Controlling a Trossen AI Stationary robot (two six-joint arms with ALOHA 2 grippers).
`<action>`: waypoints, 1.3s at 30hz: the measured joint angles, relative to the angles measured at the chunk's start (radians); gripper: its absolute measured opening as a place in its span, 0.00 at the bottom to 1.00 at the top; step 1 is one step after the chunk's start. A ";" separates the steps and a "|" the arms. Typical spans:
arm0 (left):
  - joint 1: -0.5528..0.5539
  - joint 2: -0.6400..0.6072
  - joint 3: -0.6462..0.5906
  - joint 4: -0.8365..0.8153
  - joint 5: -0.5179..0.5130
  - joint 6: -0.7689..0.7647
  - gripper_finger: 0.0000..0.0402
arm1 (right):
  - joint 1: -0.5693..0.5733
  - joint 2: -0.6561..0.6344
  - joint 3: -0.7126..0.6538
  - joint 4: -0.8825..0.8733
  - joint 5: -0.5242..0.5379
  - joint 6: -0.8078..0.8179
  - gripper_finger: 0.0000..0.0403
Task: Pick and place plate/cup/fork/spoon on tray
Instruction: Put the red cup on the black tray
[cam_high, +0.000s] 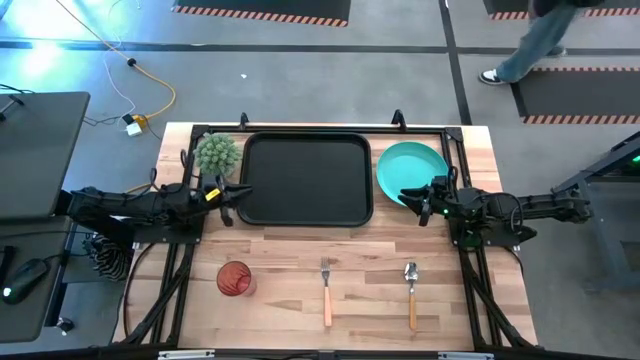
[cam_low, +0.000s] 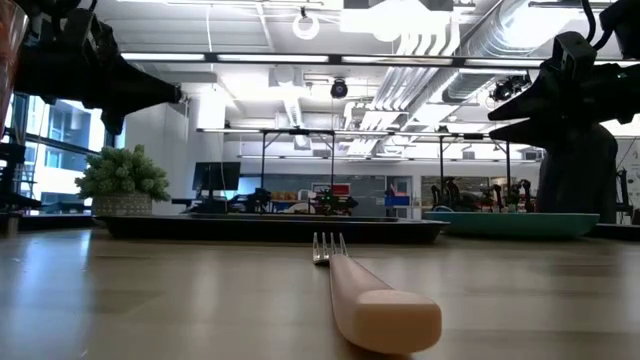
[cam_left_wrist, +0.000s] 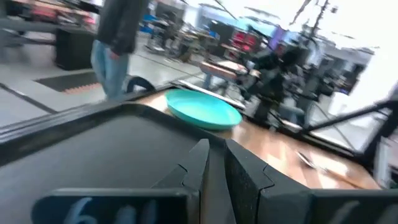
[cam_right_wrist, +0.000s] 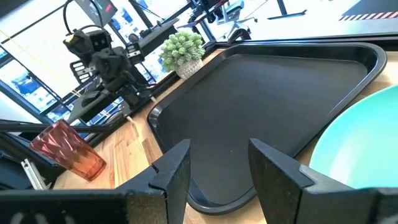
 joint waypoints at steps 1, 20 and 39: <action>0.000 0.000 0.000 0.008 -0.021 0.000 0.10 | 0.000 0.000 0.000 0.000 -0.001 0.000 0.38; 0.000 0.000 0.023 0.178 -0.136 -0.117 0.32 | 0.000 0.000 0.000 0.000 -0.018 0.002 0.38; 0.000 0.305 0.756 -0.570 0.162 0.067 0.32 | 0.000 0.000 0.000 0.000 -0.017 0.001 0.38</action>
